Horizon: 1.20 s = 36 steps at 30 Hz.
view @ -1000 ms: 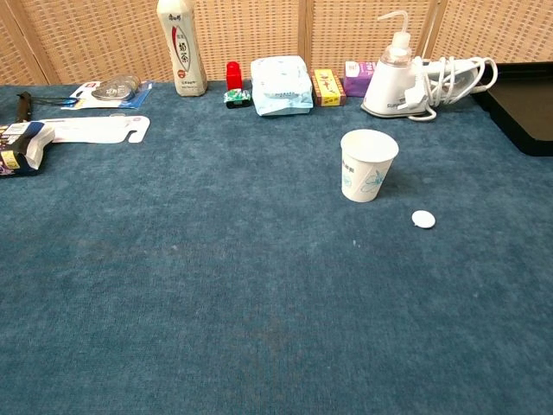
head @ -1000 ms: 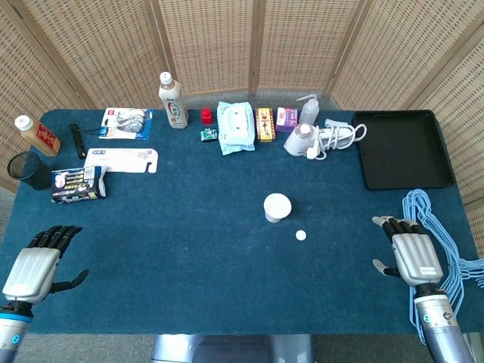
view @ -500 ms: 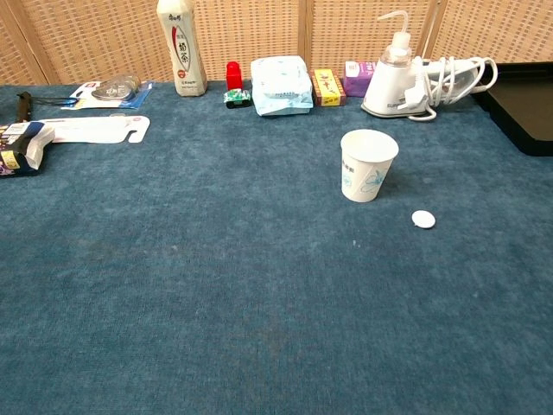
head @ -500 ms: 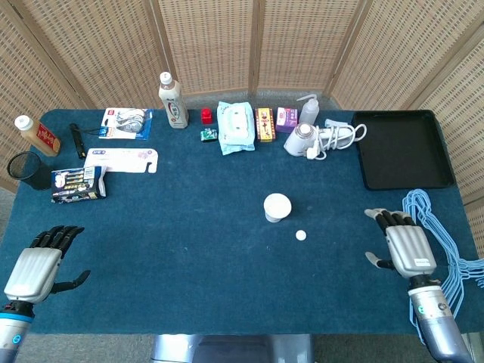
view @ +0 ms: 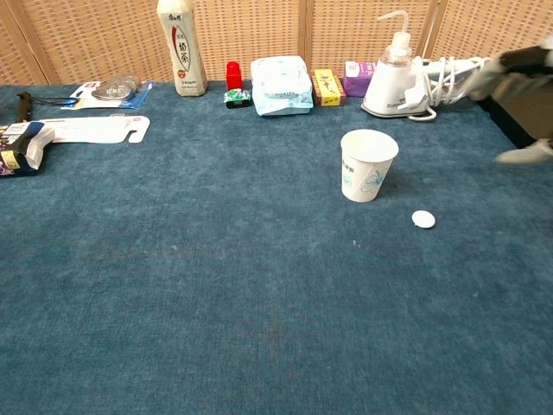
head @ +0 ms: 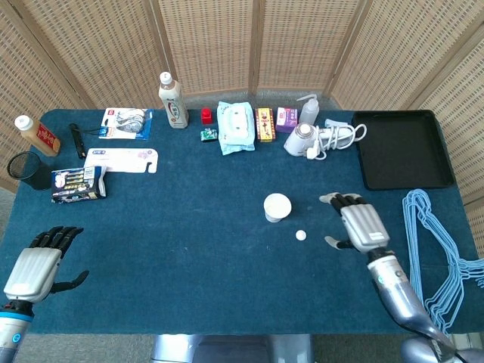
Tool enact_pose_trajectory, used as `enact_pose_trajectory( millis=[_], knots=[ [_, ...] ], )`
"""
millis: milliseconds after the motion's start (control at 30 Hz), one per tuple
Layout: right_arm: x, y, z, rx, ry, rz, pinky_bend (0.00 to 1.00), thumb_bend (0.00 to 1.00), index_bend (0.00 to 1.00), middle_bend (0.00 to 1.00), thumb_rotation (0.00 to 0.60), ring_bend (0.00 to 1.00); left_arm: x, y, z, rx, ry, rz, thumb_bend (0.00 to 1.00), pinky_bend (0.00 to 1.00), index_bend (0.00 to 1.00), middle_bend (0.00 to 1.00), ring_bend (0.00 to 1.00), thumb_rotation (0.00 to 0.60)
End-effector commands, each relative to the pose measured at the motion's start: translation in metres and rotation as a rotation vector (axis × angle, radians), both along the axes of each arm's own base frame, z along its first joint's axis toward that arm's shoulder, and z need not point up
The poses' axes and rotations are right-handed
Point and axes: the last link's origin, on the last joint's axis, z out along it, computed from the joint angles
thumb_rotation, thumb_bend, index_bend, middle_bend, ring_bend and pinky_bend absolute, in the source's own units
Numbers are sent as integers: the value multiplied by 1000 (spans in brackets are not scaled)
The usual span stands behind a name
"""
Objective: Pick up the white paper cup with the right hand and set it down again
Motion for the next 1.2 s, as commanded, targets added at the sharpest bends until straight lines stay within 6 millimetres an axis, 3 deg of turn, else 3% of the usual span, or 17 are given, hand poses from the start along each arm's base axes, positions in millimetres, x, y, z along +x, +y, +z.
enact_pose_trajectory(
  millis=[33, 767, 1200],
  knots=[
    [15, -14, -16, 42, -26, 12, 182, 248, 219, 232, 572, 245, 1, 2, -1, 0, -2, -4, 249, 155, 118, 175, 117, 329],
    [76, -42, -59, 107, -11, 51, 172, 242, 188, 198, 553, 241, -3, 10, -13, -35, -12, -3, 249, 155, 118, 175, 117, 335],
    [88, -54, -84, 114, 39, 31, 166, 242, 187, 189, 553, 225, -12, 9, -10, -33, -14, 11, 249, 156, 118, 175, 117, 332]
  ],
)
